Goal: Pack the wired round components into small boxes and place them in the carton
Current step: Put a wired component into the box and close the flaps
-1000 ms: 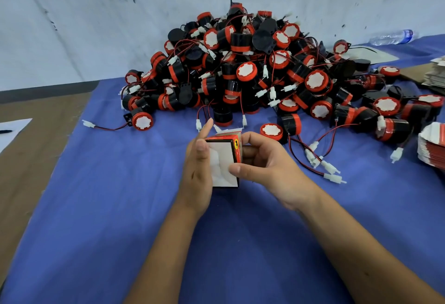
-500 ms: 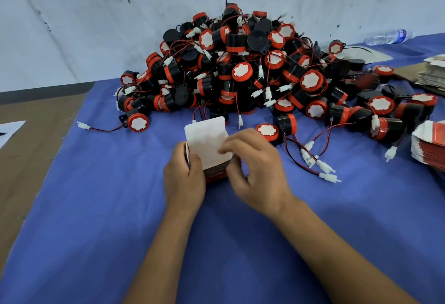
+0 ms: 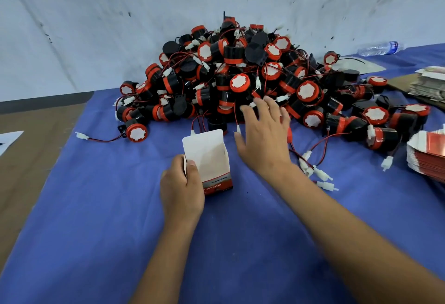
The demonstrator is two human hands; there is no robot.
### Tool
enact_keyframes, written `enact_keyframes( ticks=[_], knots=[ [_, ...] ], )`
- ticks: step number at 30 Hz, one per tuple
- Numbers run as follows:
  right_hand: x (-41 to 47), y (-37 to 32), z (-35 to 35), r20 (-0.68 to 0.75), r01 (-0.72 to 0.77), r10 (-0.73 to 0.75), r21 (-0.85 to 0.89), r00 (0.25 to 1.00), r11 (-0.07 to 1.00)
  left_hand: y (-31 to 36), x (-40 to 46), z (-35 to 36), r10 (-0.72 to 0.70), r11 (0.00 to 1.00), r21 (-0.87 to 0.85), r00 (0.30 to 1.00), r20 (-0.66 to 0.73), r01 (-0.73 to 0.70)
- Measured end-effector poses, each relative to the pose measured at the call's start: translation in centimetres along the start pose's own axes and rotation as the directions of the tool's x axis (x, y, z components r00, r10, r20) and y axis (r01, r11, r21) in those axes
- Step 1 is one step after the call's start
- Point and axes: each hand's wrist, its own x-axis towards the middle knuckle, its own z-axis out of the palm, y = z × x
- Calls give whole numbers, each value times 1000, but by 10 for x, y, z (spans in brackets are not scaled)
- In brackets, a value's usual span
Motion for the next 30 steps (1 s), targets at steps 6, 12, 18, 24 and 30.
enact_keyframes(
  ticks=[6, 12, 18, 24, 30],
  knots=[
    [113, 4, 11, 227, 147, -97, -219, 969, 965, 1, -1, 1, 2, 1000, -18, 1000, 5, -2],
    [120, 10, 11, 335, 291, -203, -239, 920, 926, 1, -1, -1, -2, 999, -43, 1000, -3, 2],
    [47, 13, -17, -2, 51, -57, 484, 998, 873, -2, 1, 0, -46, 999, -7, 997, -54, 45],
    [-6, -13, -61, -6, -18, 61, 921, 998, 390, -2, 1, -2, -34, 999, -8, 997, -72, 33],
    [-41, -56, -63, 5, 79, -186, 893, 983, 444, -3, 0, 0, 52, 996, 71, 998, -32, -50]
  ],
)
